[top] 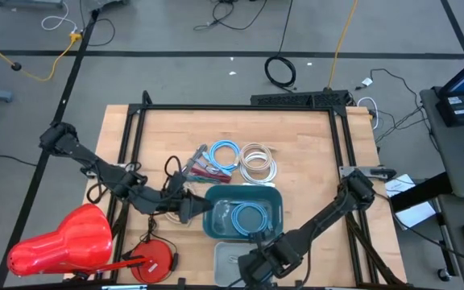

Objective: Pick & Place USB Port
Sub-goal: Put the blue USB cable into the gray bin, then put the blue HDMI cable into the blue bin

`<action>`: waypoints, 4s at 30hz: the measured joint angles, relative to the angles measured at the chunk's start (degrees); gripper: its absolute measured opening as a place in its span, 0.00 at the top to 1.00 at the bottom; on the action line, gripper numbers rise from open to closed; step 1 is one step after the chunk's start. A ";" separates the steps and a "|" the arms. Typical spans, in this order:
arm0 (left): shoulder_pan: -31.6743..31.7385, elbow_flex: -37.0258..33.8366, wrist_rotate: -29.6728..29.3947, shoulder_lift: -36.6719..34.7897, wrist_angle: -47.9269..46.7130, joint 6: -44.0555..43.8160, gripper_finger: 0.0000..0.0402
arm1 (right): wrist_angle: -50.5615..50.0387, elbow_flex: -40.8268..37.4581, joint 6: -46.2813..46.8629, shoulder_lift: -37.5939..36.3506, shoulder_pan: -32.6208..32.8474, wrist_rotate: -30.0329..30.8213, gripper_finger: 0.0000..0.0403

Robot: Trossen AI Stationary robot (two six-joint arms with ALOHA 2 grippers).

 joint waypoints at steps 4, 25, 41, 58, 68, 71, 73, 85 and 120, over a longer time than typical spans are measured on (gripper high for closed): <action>0.02 0.00 -0.02 0.00 0.06 0.00 0.48 | 2.04 0.00 1.21 0.00 0.08 -0.89 0.67; 19.17 0.00 8.10 -0.22 -20.09 1.99 0.48 | 12.41 -0.11 -1.42 -16.38 -7.88 18.46 0.54; 50.30 0.00 32.39 4.03 -30.19 44.11 0.48 | 8.32 -1.24 -2.91 -21.50 -17.07 24.90 0.55; 54.05 35.25 24.76 36.86 -51.32 63.88 0.48 | 10.43 -9.36 -0.10 -21.62 -20.49 20.31 0.55; 56.11 38.05 26.25 45.16 -57.77 65.25 0.48 | 3.81 -9.35 1.61 -26.04 -19.85 25.62 0.55; 55.97 38.05 26.25 46.22 -57.98 65.39 0.48 | 3.83 -9.33 1.58 -27.44 -19.66 27.85 0.55; 55.87 38.05 26.71 46.62 -57.32 65.20 0.48 | 3.88 -9.33 1.58 -28.08 -19.48 28.57 0.55; 54.40 38.02 25.74 48.69 -56.10 63.21 0.48 | 3.81 -9.33 2.45 -28.92 -19.37 30.83 0.55; 52.68 37.86 18.16 36.11 -63.43 52.60 0.93 | 4.23 -9.31 4.57 -28.89 -16.12 31.15 0.55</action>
